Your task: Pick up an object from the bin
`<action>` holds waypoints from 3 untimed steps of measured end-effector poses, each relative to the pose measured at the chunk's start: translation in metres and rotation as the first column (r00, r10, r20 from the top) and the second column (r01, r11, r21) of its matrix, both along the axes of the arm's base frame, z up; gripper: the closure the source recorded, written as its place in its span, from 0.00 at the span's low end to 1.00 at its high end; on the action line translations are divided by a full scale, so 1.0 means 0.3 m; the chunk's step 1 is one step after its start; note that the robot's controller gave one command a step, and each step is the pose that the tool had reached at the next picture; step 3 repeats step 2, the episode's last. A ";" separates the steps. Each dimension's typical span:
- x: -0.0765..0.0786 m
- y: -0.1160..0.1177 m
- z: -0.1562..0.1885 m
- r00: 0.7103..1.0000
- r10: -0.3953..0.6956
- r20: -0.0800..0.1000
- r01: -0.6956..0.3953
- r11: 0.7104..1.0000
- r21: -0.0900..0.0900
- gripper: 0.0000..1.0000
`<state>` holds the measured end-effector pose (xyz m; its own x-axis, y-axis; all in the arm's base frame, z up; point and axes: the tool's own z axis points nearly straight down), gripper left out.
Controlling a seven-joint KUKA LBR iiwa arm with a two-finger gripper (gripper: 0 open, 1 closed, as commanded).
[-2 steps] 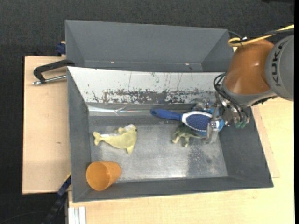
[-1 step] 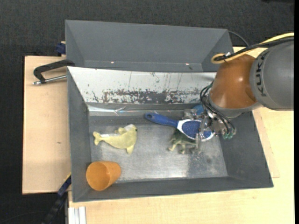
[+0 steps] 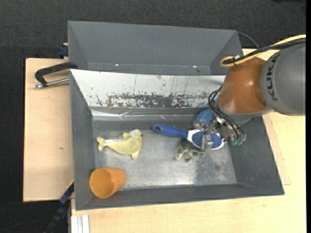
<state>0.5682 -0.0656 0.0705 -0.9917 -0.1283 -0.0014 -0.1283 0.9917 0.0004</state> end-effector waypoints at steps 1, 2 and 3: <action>0.010 -0.103 0.375 1.000 0.018 0.012 -0.018 1.000 -0.004 1.00; 0.025 -0.095 0.688 1.000 0.012 0.014 -0.012 1.000 -0.003 1.00; 0.025 -0.095 0.688 1.000 0.012 0.014 -0.012 1.000 -0.003 1.00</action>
Offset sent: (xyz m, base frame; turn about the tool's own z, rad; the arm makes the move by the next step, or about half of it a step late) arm 0.0003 -0.0295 0.1067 -0.0208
